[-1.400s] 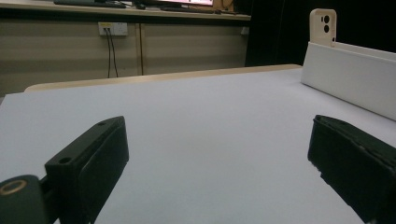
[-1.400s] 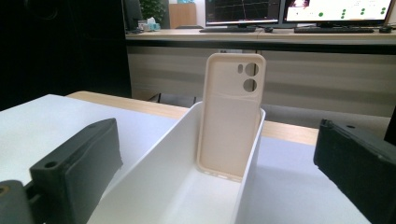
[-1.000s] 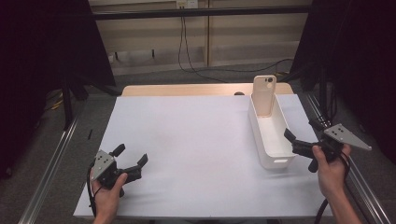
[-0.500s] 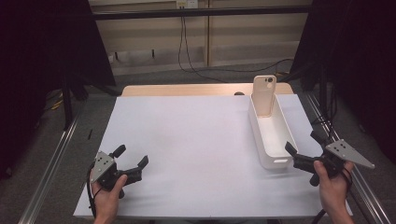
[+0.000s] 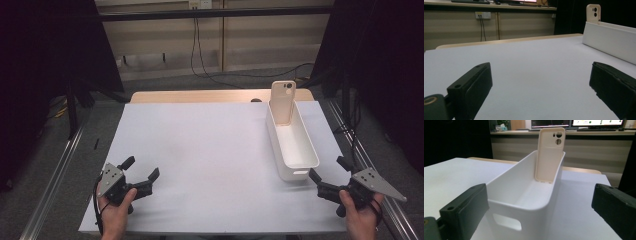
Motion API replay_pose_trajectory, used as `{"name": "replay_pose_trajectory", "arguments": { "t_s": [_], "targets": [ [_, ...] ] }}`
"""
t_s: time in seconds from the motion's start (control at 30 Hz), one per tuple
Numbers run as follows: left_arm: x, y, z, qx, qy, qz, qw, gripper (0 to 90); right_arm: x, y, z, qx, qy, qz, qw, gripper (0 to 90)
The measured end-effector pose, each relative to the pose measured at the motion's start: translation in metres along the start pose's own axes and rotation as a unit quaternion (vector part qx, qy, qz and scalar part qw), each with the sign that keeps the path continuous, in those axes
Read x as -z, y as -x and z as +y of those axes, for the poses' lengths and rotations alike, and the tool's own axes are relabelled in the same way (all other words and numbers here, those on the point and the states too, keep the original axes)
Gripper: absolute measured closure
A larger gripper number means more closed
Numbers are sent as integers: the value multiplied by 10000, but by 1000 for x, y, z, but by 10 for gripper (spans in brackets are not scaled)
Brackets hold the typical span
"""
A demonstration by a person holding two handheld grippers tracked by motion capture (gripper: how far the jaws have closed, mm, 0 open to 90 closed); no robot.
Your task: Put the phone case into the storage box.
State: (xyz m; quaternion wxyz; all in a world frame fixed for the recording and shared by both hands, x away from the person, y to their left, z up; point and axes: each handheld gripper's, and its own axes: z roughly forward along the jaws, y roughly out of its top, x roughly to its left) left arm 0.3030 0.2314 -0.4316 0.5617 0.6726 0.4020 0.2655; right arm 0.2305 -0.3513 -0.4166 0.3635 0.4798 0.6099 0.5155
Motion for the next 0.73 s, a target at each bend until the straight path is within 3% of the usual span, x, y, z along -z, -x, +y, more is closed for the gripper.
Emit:
{"name": "replay_pose_trajectory", "arguments": {
  "t_s": [0.37, 0.73],
  "targets": [
    [0, -1, 0, -44, -35, 14, 10000, 47, 14, -2, -23, -20, -148, -136, 9998, 4],
    [-1, -1, -1, -35, -80, 11, 10000, 47, 10, -1, -24, 14, -85, -78, 9999, 3]
  ]
}}
